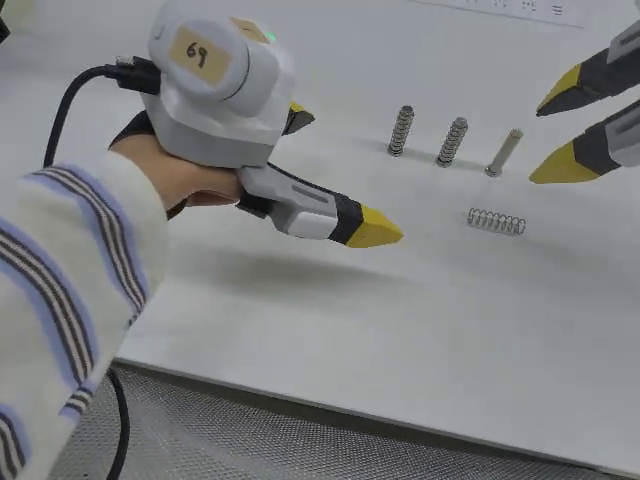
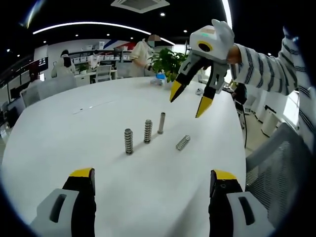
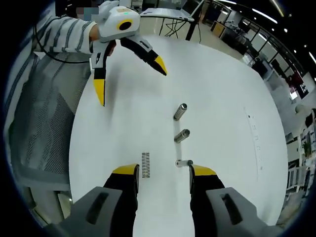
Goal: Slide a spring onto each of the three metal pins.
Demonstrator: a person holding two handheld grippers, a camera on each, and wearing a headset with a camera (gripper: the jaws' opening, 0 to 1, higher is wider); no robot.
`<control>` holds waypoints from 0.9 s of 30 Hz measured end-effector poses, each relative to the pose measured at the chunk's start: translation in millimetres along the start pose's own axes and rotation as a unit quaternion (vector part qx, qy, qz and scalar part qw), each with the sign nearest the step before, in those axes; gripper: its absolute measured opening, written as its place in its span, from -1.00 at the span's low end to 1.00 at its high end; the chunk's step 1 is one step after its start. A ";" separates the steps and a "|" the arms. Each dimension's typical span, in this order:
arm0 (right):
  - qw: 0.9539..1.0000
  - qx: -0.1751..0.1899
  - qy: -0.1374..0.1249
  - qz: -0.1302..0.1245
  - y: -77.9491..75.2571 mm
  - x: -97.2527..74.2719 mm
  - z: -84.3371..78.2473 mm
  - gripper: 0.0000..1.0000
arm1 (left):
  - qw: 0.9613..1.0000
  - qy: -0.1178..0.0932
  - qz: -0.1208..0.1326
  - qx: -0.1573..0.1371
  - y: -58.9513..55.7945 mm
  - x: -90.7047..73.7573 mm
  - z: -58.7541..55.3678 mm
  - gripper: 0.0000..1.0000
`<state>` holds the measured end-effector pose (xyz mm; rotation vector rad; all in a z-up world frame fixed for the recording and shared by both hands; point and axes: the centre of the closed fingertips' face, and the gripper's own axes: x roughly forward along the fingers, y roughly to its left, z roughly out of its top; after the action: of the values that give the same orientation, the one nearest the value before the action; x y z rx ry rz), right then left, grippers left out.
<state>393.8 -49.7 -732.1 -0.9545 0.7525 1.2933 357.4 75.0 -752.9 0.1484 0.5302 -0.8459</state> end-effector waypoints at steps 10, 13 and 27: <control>0.996 0.069 -0.043 -0.042 11.1 4.1 -9.7 0.06 | 1.000 0.007 -0.011 -0.002 -6.6 -4.9 -3.3 0.86; 0.994 0.083 -0.058 -0.046 14.8 6.7 -10.8 0.15 | 1.000 0.009 -0.012 -0.001 -8.3 -5.9 -4.6 0.86; 0.970 0.180 -0.151 -0.068 36.3 6.8 -10.7 0.37 | 1.000 0.020 -0.019 -0.006 -11.6 -12.1 -11.2 0.86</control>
<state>359.5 -55.8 -748.4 -0.4926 0.6431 1.1017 337.9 79.1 -755.5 0.1461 0.5769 -0.8777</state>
